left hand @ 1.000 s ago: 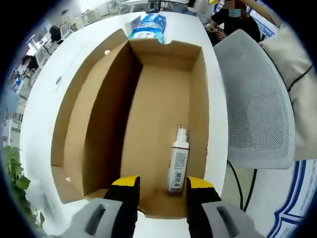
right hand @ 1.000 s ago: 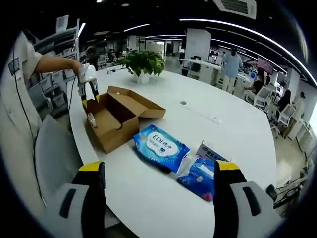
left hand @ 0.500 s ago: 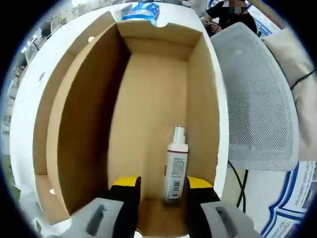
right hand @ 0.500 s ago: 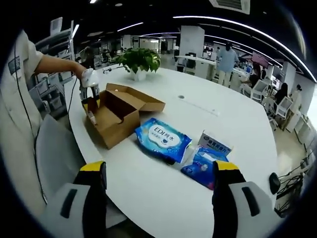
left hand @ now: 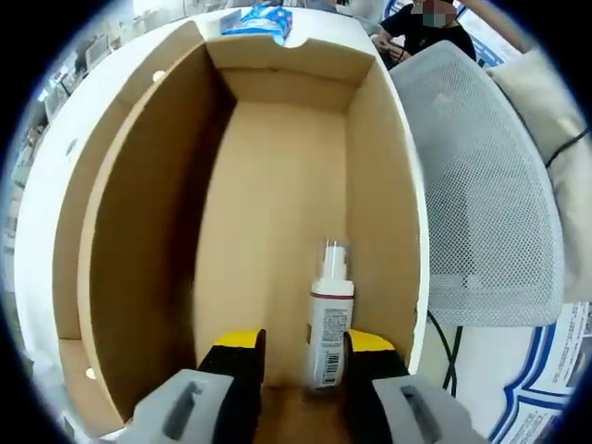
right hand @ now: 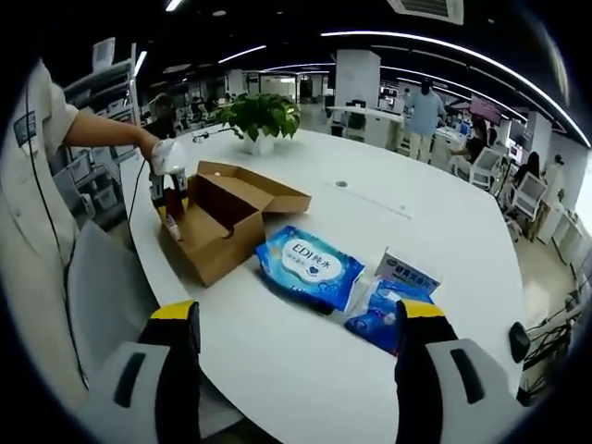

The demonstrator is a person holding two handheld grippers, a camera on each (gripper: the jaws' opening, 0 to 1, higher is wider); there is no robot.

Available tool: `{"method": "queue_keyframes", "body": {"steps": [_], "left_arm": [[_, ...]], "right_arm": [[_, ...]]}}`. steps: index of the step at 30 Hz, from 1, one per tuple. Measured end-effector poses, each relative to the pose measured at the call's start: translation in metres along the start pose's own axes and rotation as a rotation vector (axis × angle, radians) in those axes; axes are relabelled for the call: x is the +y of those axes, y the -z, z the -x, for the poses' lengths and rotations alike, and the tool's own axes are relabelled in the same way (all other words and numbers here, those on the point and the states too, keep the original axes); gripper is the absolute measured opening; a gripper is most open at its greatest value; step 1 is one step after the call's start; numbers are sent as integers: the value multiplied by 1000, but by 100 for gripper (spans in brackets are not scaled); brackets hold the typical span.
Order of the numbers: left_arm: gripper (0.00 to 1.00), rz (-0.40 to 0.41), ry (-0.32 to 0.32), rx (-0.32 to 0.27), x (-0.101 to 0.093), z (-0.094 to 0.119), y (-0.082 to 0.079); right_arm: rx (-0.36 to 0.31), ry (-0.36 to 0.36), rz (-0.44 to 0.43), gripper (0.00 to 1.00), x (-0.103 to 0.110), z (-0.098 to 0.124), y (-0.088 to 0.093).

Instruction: Operate the shoe box by opening the lid, removing the specified soft item, and placing it in the target area until the item is outside and the box remains undamaged.

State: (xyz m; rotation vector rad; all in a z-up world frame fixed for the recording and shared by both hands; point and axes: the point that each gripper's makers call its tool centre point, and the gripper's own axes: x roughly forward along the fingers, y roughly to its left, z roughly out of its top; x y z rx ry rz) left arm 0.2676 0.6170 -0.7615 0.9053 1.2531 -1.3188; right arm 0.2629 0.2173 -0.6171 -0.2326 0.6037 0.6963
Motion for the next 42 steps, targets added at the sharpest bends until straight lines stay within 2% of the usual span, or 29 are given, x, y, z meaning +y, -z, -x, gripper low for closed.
{"method": "queue_keyframes", "body": {"steps": [14,18,22,28,32,34,42], "left_arm": [[35,33,-42,-26,7,4,-2],[33,24,-57,-28,9,5,-4],[33,5,-41,-22,4,5,-5],[33,12,-8,-82,-3,4,-21],[31,16,-11,-86,-3,-4,-26],[31,20,5,-90,-5,-5,-26],[28,53,-16,-108,3,-4,-25]], "right_arm": [[-4,-24,4,80,5,-5,1],[-6,-25,0,81,5,-5,1],[-5,-27,4,81,4,-6,2],[-1,-26,6,80,3,-7,5],[2,-25,7,80,4,-7,6],[6,-23,9,80,3,-7,6],[-2,-16,14,80,0,-7,4]]}}
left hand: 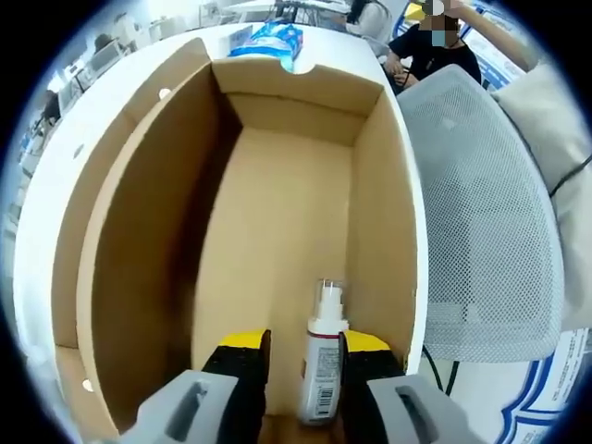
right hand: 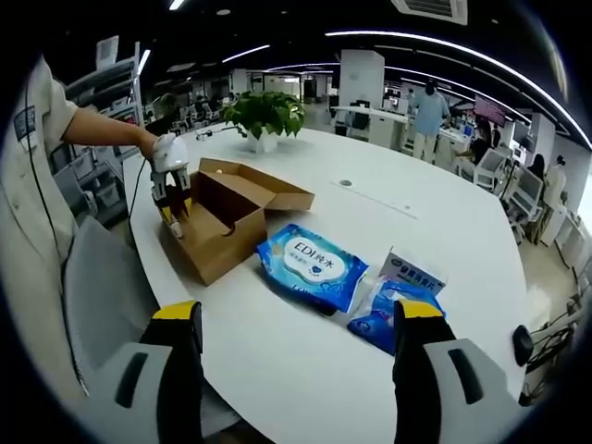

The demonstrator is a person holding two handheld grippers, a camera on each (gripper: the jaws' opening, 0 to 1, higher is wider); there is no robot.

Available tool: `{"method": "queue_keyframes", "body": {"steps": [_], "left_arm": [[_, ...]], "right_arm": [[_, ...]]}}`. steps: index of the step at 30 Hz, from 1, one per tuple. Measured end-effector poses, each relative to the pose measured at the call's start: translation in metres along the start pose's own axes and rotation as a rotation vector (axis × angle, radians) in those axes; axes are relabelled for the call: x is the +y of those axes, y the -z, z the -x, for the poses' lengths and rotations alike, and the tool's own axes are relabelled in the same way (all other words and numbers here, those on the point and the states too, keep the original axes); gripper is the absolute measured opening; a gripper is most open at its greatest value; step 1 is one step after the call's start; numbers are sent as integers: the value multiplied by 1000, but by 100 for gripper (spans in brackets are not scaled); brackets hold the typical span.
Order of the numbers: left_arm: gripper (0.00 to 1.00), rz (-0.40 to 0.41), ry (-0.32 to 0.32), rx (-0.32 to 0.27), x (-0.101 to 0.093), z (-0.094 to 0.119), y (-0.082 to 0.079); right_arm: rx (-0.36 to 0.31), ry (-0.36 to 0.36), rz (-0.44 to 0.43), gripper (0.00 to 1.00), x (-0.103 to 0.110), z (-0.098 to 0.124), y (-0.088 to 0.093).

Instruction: Operate the shoe box by opening the lid, removing the specified soft item, and placing it in the target area until the item is outside and the box remains undamaged.

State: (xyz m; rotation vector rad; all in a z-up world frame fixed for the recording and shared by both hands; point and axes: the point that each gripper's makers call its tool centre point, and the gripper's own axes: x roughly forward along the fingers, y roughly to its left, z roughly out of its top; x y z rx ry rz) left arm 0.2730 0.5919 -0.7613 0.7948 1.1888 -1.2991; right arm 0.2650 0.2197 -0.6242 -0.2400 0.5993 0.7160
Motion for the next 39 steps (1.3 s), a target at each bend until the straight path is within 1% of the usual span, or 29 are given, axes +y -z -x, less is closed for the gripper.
{"method": "queue_keyframes", "body": {"steps": [2,3,4,5,6,9,14,17,22,24,25,27,28,32,34,36,39], "left_arm": [[25,22,-27,-14,4,1,-1],[22,34,-53,-21,9,2,-1],[21,41,-70,-17,11,3,-1],[20,60,-95,3,15,2,4],[20,48,-79,-3,12,1,3],[20,39,-73,-6,9,3,3],[27,38,-41,-19,8,4,3],[29,23,-15,-36,4,4,-1],[30,17,6,-42,2,0,-6],[30,19,43,-57,-3,-3,-10],[29,11,57,-53,-5,-6,-11],[30,-9,50,-40,-3,-9,-11],[30,-10,57,-36,-3,-10,-12],[31,-4,72,-49,-4,-12,-19],[33,-26,72,-42,-6,-13,-22],[33,-44,72,-32,-8,-14,-23],[34,-41,65,-36,-6,-13,-22]], "right_arm": [[-2,0,0,80,0,0,0],[-2,0,0,80,0,0,0],[-2,0,2,80,0,0,-1],[-3,-1,2,80,1,0,-1],[-2,-3,2,80,1,0,-1],[-2,-4,5,80,1,0,-1],[1,-4,4,80,1,-1,0],[0,-4,2,80,1,-1,1],[10,-1,3,79,0,-1,4],[11,1,2,79,0,0,5],[12,4,2,79,0,1,6],[14,10,-3,79,-1,2,7],[13,12,-5,79,-2,3,7],[14,20,-11,79,-3,4,10],[14,22,-16,79,-2,4,11],[12,23,-18,79,-2,4,11],[9,21,-20,79,-1,3,11]]}}
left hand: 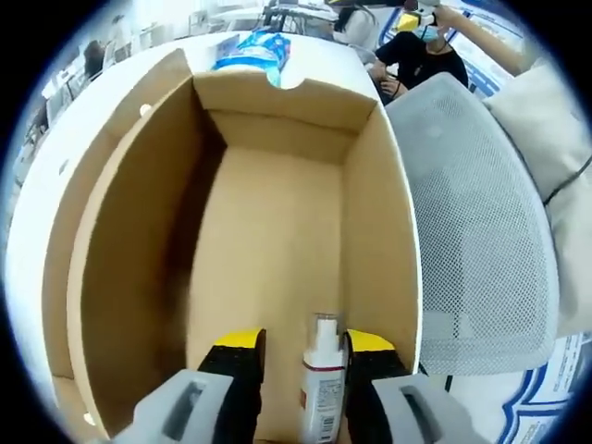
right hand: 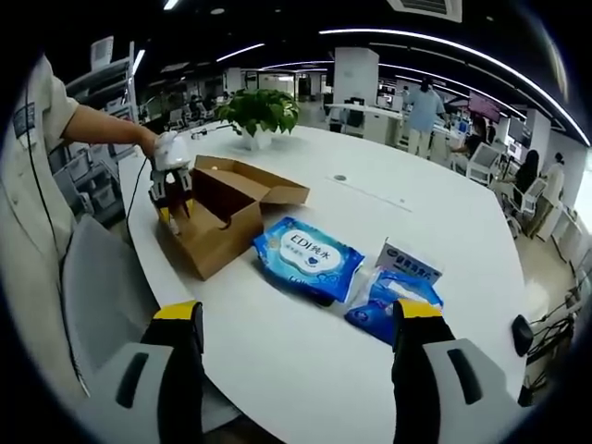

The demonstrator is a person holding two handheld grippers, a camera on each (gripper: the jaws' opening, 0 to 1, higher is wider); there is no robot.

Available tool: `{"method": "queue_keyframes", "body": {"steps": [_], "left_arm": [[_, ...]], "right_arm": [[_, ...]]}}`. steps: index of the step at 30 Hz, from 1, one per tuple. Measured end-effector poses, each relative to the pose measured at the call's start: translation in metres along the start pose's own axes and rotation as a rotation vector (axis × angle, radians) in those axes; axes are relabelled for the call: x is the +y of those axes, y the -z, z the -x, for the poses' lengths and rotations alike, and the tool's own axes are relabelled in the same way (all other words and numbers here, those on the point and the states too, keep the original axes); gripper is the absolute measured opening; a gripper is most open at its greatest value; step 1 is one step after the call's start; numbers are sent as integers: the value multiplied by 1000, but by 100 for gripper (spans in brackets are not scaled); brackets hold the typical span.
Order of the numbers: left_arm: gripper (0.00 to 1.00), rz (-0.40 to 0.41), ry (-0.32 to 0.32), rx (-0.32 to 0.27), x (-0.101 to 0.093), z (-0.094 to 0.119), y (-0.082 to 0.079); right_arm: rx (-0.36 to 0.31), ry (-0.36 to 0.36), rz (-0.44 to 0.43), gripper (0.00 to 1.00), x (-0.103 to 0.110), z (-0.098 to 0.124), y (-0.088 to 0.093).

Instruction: Operate the shoe box by opening the lid, removing the specified soft item, and placing it in the target area until the item is outside and the box remains undamaged.

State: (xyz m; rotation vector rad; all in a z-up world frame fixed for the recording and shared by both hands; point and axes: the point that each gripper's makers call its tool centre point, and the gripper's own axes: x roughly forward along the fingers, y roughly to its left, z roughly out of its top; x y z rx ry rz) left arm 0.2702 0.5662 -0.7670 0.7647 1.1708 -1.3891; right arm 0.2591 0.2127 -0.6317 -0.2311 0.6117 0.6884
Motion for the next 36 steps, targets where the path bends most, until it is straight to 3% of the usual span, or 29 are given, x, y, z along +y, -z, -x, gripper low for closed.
{"method": "queue_keyframes", "body": {"steps": [4,7,10,20,29,36], "left_arm": [[32,12,-6,-22,-2,-4,-9],[26,-32,-101,80,11,-10,5],[26,-1,-67,45,5,-12,0],[26,44,-113,41,11,-2,11],[26,74,-141,90,11,5,47],[20,91,-173,114,19,4,63]], "right_arm": [[-3,-4,-2,79,1,-1,0],[-4,-2,0,79,0,0,-1],[-5,3,-2,79,-3,2,0],[3,7,-5,78,-5,1,5],[4,-28,16,77,8,-9,2],[2,-42,25,76,11,-12,-1]]}}
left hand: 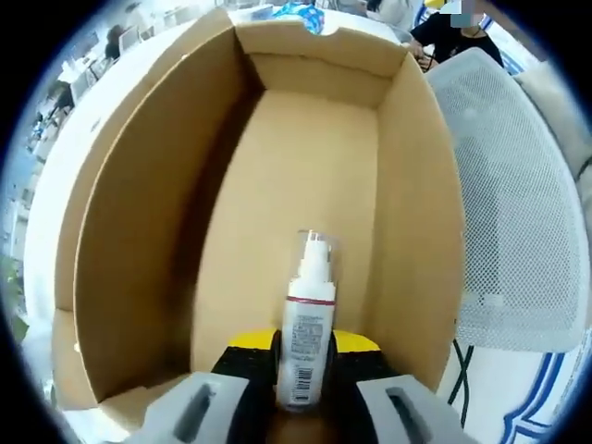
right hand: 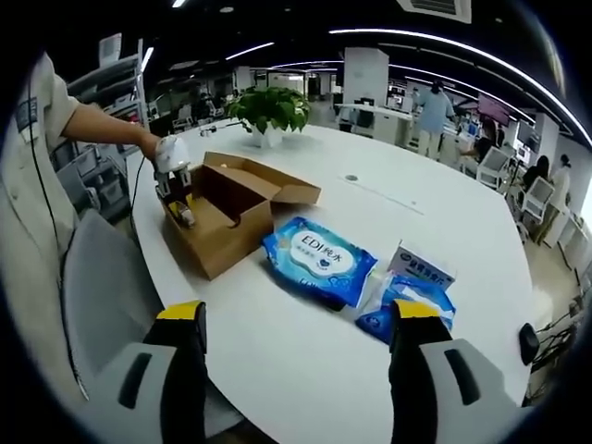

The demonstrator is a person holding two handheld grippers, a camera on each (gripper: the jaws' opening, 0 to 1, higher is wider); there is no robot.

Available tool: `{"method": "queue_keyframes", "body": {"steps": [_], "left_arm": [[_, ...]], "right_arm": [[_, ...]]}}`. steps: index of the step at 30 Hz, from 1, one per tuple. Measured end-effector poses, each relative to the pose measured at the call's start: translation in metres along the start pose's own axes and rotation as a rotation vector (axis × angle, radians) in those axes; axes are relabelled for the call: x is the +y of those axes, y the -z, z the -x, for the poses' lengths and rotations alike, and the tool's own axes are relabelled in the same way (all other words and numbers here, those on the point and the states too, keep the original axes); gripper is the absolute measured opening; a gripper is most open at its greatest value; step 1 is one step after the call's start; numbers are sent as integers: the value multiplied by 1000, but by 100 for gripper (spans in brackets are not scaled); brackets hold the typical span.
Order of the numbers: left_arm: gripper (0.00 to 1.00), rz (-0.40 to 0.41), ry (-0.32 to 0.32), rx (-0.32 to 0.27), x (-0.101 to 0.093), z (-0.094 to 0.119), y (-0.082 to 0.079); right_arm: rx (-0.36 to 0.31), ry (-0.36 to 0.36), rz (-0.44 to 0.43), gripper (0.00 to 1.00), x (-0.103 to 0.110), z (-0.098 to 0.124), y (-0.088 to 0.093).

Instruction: Operate the shoe box by opening the lid, removing the specified soft item, and placing it in the target area until the item is outside and the box remains undamaged.

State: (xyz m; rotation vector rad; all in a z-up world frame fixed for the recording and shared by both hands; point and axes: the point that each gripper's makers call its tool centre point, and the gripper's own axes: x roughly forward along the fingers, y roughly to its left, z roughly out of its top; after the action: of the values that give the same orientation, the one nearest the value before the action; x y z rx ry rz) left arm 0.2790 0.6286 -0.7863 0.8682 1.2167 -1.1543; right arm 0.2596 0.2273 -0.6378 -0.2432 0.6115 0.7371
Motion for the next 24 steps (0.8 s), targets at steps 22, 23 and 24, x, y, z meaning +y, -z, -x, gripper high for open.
{"method": "queue_keyframes", "body": {"steps": [22,23,24], "left_arm": [[19,158,-58,-132,2,24,-25],[19,161,-59,-140,1,26,-27],[19,161,-67,-148,1,28,-29]], "right_arm": [[-57,-70,35,69,18,-8,-22],[-60,-72,36,69,18,-9,-23],[-62,-79,39,69,20,-10,-25]]}}
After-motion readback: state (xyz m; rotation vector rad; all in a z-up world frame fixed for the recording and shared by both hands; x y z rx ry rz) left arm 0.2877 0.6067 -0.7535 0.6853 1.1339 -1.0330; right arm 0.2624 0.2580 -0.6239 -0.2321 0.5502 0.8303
